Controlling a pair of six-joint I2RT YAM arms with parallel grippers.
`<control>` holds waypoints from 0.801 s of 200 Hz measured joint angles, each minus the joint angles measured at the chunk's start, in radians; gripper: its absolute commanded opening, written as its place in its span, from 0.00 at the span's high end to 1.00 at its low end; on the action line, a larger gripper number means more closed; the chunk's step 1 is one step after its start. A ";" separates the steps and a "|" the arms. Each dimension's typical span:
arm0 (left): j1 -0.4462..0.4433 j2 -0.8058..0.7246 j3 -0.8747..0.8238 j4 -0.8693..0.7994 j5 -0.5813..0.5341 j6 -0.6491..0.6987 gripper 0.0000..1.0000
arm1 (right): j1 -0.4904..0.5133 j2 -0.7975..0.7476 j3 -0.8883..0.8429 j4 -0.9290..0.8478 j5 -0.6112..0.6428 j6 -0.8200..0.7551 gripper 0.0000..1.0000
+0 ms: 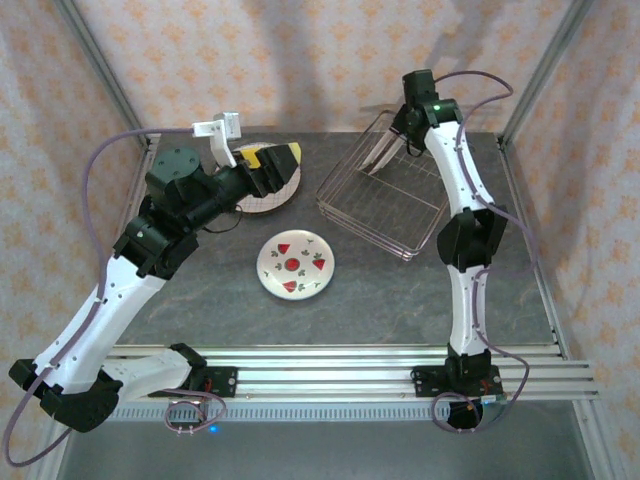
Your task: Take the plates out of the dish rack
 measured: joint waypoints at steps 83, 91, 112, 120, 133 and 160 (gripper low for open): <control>0.000 0.009 0.037 0.000 0.000 0.001 0.15 | 0.000 0.068 0.032 0.016 -0.045 0.030 0.58; 0.000 0.009 0.039 0.000 0.000 0.001 0.15 | 0.000 0.080 0.032 0.019 -0.048 0.031 0.59; 0.000 0.009 0.039 0.000 0.000 0.001 0.15 | 0.000 0.107 0.032 0.027 -0.053 0.033 0.62; 0.000 0.009 0.039 -0.002 0.000 0.001 0.15 | 0.000 0.114 0.032 0.028 -0.053 0.032 0.63; 0.000 0.009 0.039 -0.003 0.000 0.001 0.15 | 0.000 0.123 0.034 0.030 -0.053 0.032 0.65; 0.000 0.009 0.039 -0.003 0.000 0.000 0.15 | 0.000 0.134 0.040 0.031 -0.053 0.032 0.69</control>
